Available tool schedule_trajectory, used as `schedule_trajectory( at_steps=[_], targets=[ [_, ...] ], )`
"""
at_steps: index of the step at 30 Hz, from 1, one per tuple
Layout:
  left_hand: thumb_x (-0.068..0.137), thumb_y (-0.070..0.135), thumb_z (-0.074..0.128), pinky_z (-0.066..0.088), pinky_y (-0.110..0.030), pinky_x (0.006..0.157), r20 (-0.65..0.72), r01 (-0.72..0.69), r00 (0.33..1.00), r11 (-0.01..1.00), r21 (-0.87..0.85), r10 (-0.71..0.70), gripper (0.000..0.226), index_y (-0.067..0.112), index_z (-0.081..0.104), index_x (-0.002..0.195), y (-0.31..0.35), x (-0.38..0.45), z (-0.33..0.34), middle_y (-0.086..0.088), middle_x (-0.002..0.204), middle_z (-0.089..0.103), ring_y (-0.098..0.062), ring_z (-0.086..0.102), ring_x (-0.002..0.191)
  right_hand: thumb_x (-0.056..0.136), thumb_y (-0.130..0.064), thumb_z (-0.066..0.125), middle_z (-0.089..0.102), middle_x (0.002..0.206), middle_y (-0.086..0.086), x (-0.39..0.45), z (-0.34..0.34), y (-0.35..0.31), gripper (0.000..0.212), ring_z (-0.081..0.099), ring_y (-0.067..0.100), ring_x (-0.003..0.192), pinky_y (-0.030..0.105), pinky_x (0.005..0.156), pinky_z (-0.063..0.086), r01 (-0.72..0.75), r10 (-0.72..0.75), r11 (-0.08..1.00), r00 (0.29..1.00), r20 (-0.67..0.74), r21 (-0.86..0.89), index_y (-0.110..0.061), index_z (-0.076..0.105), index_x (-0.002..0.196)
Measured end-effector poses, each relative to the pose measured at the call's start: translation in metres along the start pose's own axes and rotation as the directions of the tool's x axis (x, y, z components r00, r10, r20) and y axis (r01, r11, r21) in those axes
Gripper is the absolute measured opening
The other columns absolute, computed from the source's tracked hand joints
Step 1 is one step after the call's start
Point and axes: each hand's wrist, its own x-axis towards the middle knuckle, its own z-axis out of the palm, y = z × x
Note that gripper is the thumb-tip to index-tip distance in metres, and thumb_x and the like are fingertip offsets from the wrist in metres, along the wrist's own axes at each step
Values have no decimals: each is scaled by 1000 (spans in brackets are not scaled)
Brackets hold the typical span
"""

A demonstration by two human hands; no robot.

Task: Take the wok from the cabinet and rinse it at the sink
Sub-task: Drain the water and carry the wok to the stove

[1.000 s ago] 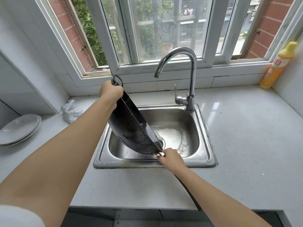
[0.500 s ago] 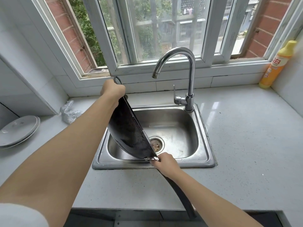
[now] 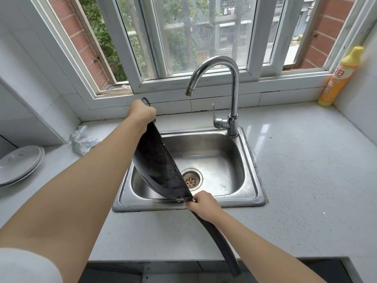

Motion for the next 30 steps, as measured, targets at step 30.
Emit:
schedule_trajectory(
  at_steps=[30],
  targets=[
    [84,-5,48,43,-36,82,-35,110,993,994,8,-109,7,0,51,87,-25,4,-15,-19,112,50,-33,50,96,81,-24,57,35,51,-2,-1,-9,0,38,31,13,48,27,47,21,-39,41,998,999,-33,49,-16,33,52]
  ],
)
